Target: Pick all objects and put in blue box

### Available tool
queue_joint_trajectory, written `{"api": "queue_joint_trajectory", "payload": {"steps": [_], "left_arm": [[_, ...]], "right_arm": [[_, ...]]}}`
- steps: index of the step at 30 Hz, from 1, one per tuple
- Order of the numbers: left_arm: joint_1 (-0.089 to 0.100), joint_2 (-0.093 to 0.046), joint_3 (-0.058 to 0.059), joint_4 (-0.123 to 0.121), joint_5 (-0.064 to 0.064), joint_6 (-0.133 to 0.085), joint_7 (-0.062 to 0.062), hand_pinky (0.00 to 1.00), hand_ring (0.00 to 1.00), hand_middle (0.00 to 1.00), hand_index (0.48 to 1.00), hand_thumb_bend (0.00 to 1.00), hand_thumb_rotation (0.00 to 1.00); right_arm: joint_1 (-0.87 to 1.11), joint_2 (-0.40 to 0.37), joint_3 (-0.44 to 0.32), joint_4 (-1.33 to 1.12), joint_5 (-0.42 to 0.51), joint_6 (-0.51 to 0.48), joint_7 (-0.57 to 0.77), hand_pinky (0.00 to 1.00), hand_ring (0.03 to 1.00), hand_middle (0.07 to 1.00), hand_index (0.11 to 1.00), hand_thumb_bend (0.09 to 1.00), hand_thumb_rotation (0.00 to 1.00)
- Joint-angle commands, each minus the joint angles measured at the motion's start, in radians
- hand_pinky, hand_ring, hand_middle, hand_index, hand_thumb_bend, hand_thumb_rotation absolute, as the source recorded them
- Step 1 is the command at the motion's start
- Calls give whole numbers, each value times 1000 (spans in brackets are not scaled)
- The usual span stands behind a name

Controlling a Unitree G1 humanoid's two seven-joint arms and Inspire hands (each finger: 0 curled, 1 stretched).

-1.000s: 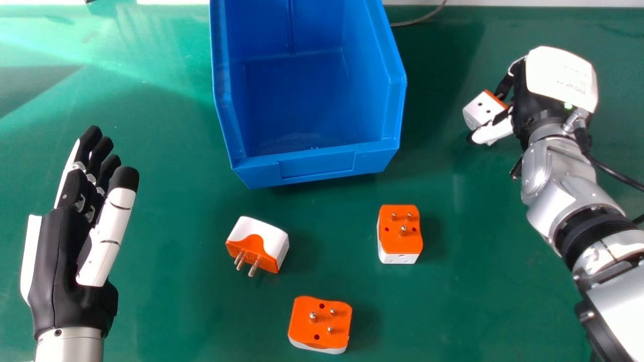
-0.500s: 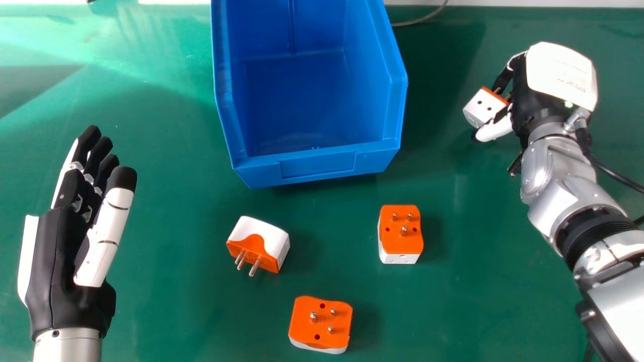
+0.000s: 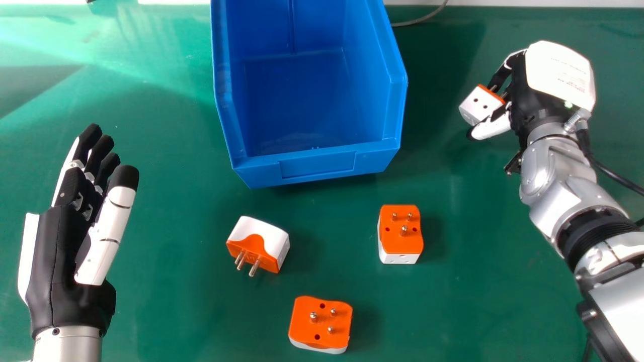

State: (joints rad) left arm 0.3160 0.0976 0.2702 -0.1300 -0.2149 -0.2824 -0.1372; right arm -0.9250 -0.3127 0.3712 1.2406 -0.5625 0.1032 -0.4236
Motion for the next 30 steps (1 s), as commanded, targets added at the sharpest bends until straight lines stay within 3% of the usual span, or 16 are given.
{"api": "queue_joint_trajectory", "payload": {"steps": [1, 6, 12, 16, 19, 20, 27, 30], "left_arm": [[3, 7, 6, -26, 3, -4, 2, 937, 936, 938, 920, 656, 605], [4, 5, 6, -21, -7, -13, -8, 936, 937, 939, 922, 660, 601], [8, 0, 7, -22, 5, -11, 3, 940, 939, 940, 922, 655, 599], [8, 1, 8, -19, -1, -9, 1, 937, 938, 939, 921, 659, 600], [9, 1, 7, -17, 1, -12, 1, 939, 939, 940, 921, 659, 600], [8, 1, 7, -17, 1, -14, 1, 940, 940, 941, 922, 660, 600], [9, 0, 8, -24, -2, -1, 5, 942, 942, 944, 923, 660, 602], [9, 3, 7, -21, -9, -2, -3, 942, 941, 943, 923, 660, 601]], "right_arm": [[-4, -22, 1, -22, -10, -12, -23, 361, 392, 487, 513, 516, 2], [2, -29, 8, -33, -17, -14, -20, 369, 397, 496, 504, 517, 1], [30, -44, 3, -85, -16, -27, -38, 375, 399, 497, 511, 516, 0], [74, -78, -10, -173, -13, -71, -46, 365, 401, 499, 513, 514, 0], [95, -95, -15, -232, -12, -45, -8, 363, 405, 507, 509, 513, 0], [96, -93, -25, -243, -1, -22, 13, 366, 409, 513, 575, 514, 0], [211, -139, -65, -475, -6, 35, 61, 376, 409, 517, 547, 512, 0], [286, -158, -94, -618, -4, 52, 88, 375, 406, 514, 545, 512, 0]]}}
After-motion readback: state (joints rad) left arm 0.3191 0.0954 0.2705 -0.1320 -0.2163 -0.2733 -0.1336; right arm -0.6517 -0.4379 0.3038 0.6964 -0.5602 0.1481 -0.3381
